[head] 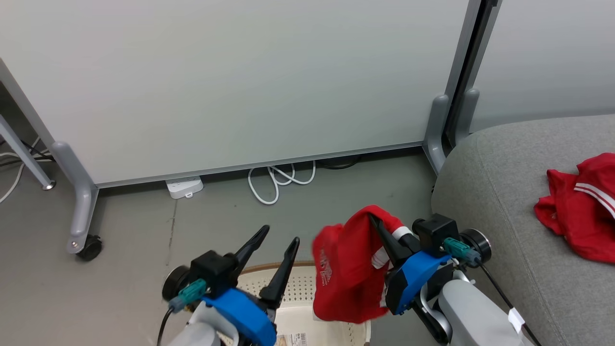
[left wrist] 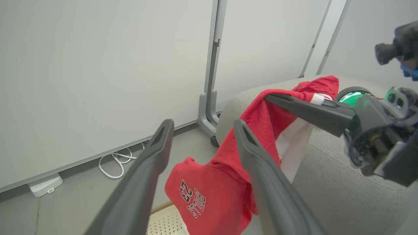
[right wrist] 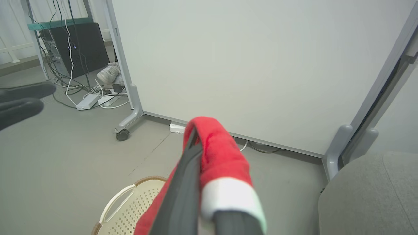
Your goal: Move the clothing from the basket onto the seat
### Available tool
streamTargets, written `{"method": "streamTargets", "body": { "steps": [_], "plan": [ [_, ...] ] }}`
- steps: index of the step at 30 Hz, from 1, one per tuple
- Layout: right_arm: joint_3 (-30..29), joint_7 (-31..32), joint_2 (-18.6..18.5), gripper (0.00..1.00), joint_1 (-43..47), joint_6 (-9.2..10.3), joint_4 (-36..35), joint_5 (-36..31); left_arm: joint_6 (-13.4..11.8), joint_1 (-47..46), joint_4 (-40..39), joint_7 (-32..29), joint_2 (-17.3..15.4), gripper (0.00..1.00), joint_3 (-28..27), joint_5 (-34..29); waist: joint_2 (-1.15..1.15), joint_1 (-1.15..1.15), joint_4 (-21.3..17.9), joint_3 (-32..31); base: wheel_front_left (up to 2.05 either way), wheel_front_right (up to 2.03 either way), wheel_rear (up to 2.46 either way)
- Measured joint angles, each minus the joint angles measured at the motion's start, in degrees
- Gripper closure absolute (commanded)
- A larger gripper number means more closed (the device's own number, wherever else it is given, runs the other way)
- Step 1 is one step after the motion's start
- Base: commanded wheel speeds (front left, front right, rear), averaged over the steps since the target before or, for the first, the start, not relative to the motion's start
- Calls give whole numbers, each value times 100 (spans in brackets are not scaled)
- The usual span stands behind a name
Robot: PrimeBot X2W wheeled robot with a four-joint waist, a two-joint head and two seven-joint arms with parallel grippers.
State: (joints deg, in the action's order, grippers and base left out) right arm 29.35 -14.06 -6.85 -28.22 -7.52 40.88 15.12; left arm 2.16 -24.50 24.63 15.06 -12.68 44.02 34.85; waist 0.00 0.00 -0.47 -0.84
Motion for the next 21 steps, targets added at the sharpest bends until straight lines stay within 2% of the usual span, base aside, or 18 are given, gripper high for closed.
{"method": "streamTargets", "body": {
  "steps": [8, 14, 21],
  "plan": [
    [-247, 94, -14, 100, 144, 0, -171, -151, -151, 1063, -598, 0, 101, 0, -1206, -624, 0, 0, 58, 48, 0, 0, 0],
    [-368, 154, -8, 100, 204, 0, -281, -252, -3, 1486, -725, 0, 234, 0, -1718, -1058, 0, 0, 96, 73, 0, 0, 0],
    [-447, 223, 4, 100, 297, 0, -379, -296, 190, 1582, -669, 0, 435, 0, -2038, -1392, 0, 1, 123, 74, 0, 0, 0]
  ]
}}
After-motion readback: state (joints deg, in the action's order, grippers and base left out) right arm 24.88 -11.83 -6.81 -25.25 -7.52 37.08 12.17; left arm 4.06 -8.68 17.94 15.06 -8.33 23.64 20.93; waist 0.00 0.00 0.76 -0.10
